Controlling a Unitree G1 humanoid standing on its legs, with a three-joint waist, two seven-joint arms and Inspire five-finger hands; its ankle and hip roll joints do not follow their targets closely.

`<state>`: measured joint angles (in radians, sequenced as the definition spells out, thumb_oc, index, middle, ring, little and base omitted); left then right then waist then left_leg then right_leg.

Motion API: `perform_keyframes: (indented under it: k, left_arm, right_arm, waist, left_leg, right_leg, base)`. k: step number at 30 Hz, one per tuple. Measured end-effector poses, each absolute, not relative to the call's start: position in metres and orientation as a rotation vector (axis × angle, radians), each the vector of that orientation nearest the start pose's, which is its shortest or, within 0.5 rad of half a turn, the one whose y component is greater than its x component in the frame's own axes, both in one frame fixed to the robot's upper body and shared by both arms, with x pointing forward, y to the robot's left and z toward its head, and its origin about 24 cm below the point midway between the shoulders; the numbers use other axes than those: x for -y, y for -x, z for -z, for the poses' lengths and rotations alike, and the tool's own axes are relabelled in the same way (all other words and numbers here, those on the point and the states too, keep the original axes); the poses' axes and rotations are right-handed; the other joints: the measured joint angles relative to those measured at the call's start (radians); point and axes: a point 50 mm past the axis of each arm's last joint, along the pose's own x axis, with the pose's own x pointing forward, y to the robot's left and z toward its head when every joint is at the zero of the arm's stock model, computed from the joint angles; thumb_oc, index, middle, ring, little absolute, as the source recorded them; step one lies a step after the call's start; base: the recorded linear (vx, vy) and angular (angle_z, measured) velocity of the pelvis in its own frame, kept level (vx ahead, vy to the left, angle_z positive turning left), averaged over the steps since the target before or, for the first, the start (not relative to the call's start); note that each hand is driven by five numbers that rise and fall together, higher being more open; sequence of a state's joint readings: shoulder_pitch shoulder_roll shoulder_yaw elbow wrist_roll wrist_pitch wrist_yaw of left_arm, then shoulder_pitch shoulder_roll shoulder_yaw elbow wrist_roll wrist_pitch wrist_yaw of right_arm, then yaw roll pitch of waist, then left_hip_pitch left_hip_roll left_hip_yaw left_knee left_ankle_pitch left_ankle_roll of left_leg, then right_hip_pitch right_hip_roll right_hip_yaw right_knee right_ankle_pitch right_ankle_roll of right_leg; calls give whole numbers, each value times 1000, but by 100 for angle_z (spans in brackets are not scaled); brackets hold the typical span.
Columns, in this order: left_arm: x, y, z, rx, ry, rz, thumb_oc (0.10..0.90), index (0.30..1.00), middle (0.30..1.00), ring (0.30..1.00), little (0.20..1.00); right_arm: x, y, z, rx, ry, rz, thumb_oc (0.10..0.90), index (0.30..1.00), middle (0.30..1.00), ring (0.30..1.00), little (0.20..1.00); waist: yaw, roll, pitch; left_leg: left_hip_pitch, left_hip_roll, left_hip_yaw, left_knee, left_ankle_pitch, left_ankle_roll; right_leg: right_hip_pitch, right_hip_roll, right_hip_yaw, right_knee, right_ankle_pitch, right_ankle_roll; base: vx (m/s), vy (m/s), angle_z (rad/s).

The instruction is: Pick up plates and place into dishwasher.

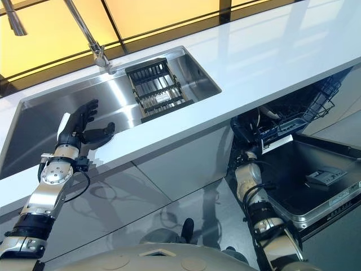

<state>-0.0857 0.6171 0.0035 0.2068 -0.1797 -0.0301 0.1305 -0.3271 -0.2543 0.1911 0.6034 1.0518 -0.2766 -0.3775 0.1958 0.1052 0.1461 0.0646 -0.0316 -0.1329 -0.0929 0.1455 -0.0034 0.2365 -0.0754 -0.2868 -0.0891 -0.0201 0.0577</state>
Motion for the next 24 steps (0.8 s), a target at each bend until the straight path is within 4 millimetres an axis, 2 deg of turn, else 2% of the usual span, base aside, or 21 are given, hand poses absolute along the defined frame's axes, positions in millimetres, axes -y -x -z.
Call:
perform_keyframes:
  k: [3, 7, 12, 15, 18, 21, 24]
  left_arm:
    - [-290, -266, -77, -18, -440, -198, 800, 900, 900, 900, 900]
    - [-294, -267, -87, 20, -455, -212, 800, 900, 900, 900, 900]
    - [-293, -267, -92, 50, -455, -235, 800, 900, 900, 900, 900]
    - [-295, -265, -90, 42, -459, -245, 800, 900, 900, 900, 900]
    - [-300, -262, -88, 26, -459, -272, 800, 900, 900, 900, 900]
    - [-312, -253, -85, -8, -461, -320, 800, 900, 900, 900, 900]
    - [-321, -243, -80, -39, -470, -352, 800, 900, 900, 900, 900]
  right_arm:
    - [202, -300, -1, -201, -646, 533, 800, 900, 900, 900, 900]
    - [203, -299, -10, -159, -544, 591, 800, 900, 900, 900, 900]
    - [202, -289, -32, -24, -267, 638, 800, 900, 900, 900, 900]
    - [209, -280, -38, 48, -128, 658, 800, 900, 900, 900, 900]
    - [228, -269, -49, 125, -66, 723, 800, 900, 900, 900, 900]
    - [262, -254, -58, 178, -1, 821, 800, 900, 900, 900, 900]
    - [296, -235, -59, 175, 48, 919, 800, 900, 900, 900, 900]
  waist:
    - [19, -23, 13]
    - [15, -41, 25]
    - [16, -42, 42]
    - [9, -43, 44]
    - [-22, -54, 51]
    - [-65, -67, 58]
    - [-108, -72, 58]
  left_leg:
    - [1, 2, 1, 3, 1, 1]
    - [-1, -1, 5, 4, 5, 2]
    - [-6, -2, 29, 4, 2, 6]
    - [-5, -6, 50, 4, -3, 13]
    - [-4, -9, 61, 4, -2, 22]
    - [3, -6, 79, 3, -5, 22]
    - [15, -1, 101, 1, -12, 20]
  right_leg:
    - [-2, 1, 0, 1, 0, -1]
    - [-5, -4, 5, 3, 4, -3]
    - [-29, -10, 32, 17, 2, 0]
    - [-37, -17, 56, 26, -1, 4]
    - [-37, -19, 90, 22, -1, 7]
    - [-36, -17, 115, 19, -1, 7]
    - [-37, -15, 137, 19, -1, 7]
  base:
    - [-20, -19, 4]
    - [-56, -27, -4]
    - [-81, -30, -10]
    - [-77, -49, -14]
    - [-75, -68, -9]
    - [-73, -80, -17]
    - [-81, -88, -20]
